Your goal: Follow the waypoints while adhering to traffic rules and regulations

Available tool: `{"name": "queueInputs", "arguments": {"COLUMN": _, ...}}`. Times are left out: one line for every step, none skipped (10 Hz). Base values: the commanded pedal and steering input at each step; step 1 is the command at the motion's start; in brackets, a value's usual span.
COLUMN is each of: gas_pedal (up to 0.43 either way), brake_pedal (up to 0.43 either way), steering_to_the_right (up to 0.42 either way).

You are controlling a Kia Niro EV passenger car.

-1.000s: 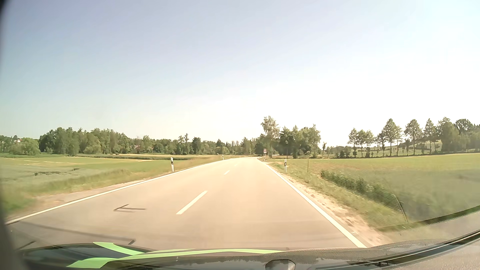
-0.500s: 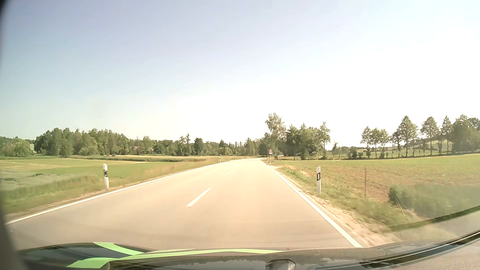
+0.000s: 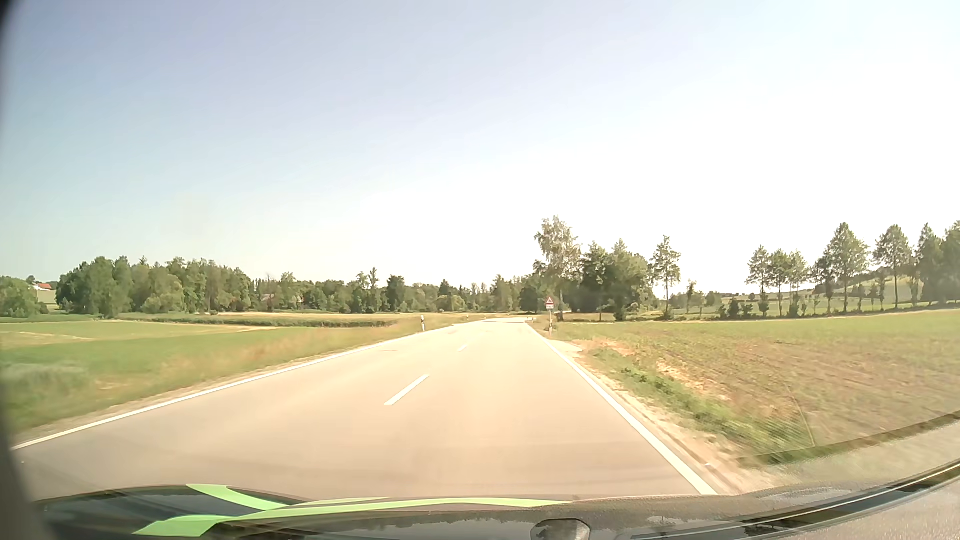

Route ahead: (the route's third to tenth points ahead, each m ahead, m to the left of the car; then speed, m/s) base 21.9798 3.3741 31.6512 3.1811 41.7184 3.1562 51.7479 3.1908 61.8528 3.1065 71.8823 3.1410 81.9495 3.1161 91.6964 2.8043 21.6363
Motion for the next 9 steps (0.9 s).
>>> {"name": "queueInputs", "arguments": {"gas_pedal": 0.260, "brake_pedal": 0.000, "steering_to_the_right": -0.007}}
{"name": "queueInputs", "arguments": {"gas_pedal": 0.260, "brake_pedal": 0.000, "steering_to_the_right": -0.007}}
{"name": "queueInputs", "arguments": {"gas_pedal": 0.268, "brake_pedal": 0.000, "steering_to_the_right": -0.007}}
{"name": "queueInputs", "arguments": {"gas_pedal": 0.287, "brake_pedal": 0.000, "steering_to_the_right": -0.005}}
{"name": "queueInputs", "arguments": {"gas_pedal": 0.311, "brake_pedal": 0.000, "steering_to_the_right": -0.004}}
{"name": "queueInputs", "arguments": {"gas_pedal": 0.319, "brake_pedal": 0.000, "steering_to_the_right": -0.004}}
{"name": "queueInputs", "arguments": {"gas_pedal": 0.331, "brake_pedal": 0.000, "steering_to_the_right": -0.004}}
{"name": "queueInputs", "arguments": {"gas_pedal": 0.339, "brake_pedal": 0.000, "steering_to_the_right": -0.004}}
{"name": "queueInputs", "arguments": {"gas_pedal": 0.350, "brake_pedal": 0.000, "steering_to_the_right": -0.003}}
